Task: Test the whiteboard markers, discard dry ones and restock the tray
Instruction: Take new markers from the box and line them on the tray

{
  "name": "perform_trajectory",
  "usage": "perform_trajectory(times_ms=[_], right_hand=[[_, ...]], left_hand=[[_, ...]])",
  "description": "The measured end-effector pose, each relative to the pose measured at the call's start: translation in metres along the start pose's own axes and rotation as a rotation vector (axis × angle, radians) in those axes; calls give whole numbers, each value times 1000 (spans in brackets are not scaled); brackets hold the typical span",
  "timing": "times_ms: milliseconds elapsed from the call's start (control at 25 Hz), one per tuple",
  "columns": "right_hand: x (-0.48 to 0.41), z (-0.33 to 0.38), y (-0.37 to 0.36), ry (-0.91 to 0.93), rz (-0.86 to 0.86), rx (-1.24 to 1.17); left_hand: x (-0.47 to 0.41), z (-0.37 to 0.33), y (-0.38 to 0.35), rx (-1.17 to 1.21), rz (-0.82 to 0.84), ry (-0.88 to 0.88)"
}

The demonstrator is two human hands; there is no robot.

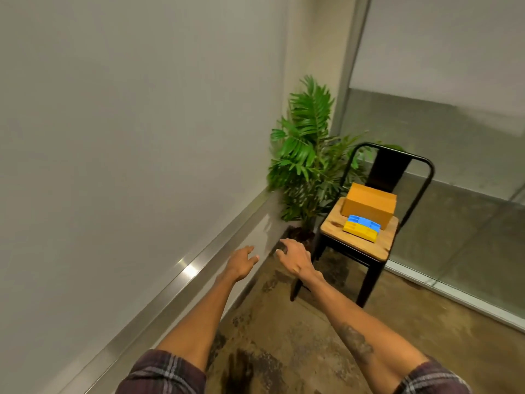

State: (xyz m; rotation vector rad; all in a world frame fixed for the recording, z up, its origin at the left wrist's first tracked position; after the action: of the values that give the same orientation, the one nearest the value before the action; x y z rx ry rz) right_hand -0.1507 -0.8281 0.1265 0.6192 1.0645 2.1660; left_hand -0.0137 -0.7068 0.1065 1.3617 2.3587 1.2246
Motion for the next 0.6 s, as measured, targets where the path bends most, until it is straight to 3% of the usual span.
perform_trajectory(times_ms=[240,600], right_hand=[[-5,-64,31,-197,-114,-28],[-28,-140,78,-350,-249,-64]], left_hand=[[-41,-53,-38,-29,99,-151],[-108,-114,-84,-22,189,-216]])
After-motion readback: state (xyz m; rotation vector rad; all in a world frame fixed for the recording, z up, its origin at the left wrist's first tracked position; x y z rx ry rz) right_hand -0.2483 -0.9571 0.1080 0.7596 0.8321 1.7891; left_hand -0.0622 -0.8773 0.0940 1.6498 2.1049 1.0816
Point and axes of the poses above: each hand's wrist, its own x-axis away from the middle knuckle, its own y-axis out of the back of the hand, z = x × y, the point moved 1 cm from there along -x, towards the middle knuckle, and after that the axes turned 1 degree about -y, right-handed, at the moved point
